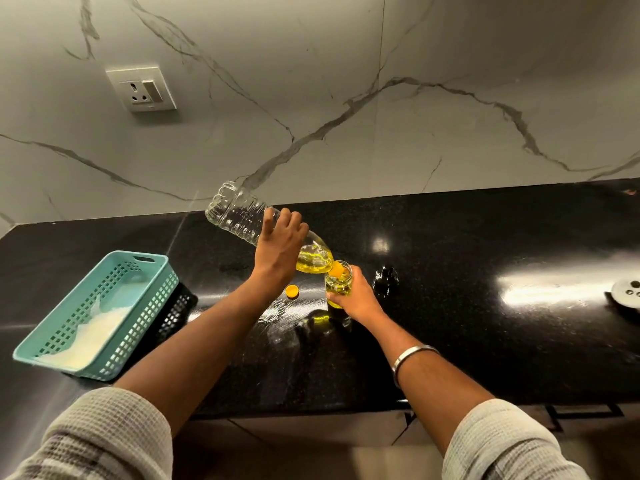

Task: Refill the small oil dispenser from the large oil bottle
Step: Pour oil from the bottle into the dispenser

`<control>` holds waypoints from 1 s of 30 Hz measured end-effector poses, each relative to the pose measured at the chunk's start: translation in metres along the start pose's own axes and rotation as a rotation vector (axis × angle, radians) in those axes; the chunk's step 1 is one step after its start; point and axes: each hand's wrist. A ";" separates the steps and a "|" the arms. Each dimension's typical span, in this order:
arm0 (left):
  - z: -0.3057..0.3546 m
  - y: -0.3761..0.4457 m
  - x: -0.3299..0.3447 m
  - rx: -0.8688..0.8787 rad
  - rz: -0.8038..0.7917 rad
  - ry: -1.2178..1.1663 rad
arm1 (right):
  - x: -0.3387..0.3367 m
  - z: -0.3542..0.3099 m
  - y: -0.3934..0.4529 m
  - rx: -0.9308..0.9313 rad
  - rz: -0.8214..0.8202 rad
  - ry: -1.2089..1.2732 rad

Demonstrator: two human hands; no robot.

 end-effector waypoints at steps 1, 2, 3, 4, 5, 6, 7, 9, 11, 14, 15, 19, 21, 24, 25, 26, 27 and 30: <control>0.000 0.000 0.000 -0.002 0.002 0.003 | 0.000 0.000 0.000 0.001 0.001 0.003; 0.000 0.000 0.000 -0.002 0.003 0.003 | 0.000 0.000 0.000 0.002 0.002 0.007; 0.000 0.000 0.000 -0.001 0.003 0.003 | 0.000 0.000 0.000 0.001 0.002 0.010; 0.000 0.000 0.000 0.002 0.003 0.002 | 0.000 -0.001 0.000 0.000 0.003 0.010; 0.001 0.000 0.000 0.003 0.004 0.002 | 0.000 -0.001 0.000 -0.003 0.003 0.008; 0.001 0.000 0.000 0.002 0.006 0.002 | -0.001 -0.001 -0.001 -0.007 0.004 0.005; 0.001 0.000 0.000 0.000 0.005 0.002 | -0.001 -0.001 -0.001 -0.008 0.004 0.004; 0.001 0.000 0.000 0.000 0.003 -0.002 | -0.001 -0.001 -0.001 -0.005 -0.003 0.007; 0.001 0.000 0.000 0.001 0.002 -0.009 | -0.001 -0.001 -0.001 -0.009 -0.001 0.005; 0.001 0.001 0.001 -0.003 0.013 -0.008 | -0.001 -0.001 -0.001 -0.002 -0.006 0.006; 0.001 0.001 0.001 -0.004 0.011 -0.010 | -0.001 -0.002 -0.001 0.001 -0.008 0.007; 0.001 0.002 0.002 -0.005 0.015 -0.005 | -0.001 -0.002 -0.002 -0.004 -0.004 0.012; 0.002 0.002 0.002 -0.004 0.019 -0.001 | -0.001 -0.002 -0.002 -0.001 -0.004 0.012; 0.001 0.003 0.002 -0.003 0.013 0.004 | -0.001 -0.002 -0.001 0.002 -0.009 0.013; 0.001 0.003 0.003 -0.003 0.013 0.004 | -0.001 -0.002 -0.001 -0.001 -0.007 0.014; 0.001 0.003 0.003 -0.004 0.015 0.004 | -0.001 -0.001 -0.001 -0.002 -0.004 0.013; 0.001 0.003 0.002 -0.007 0.015 0.005 | -0.001 -0.001 -0.001 0.001 -0.003 0.014; 0.000 0.003 0.002 -0.005 0.004 -0.005 | -0.001 -0.001 0.000 0.006 -0.010 0.016</control>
Point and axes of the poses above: each hand's wrist, its own y-axis towards the middle knuckle, its own x-axis out of the palm, z = x × y, and after that the axes turned 11 degrees about -z, right-handed
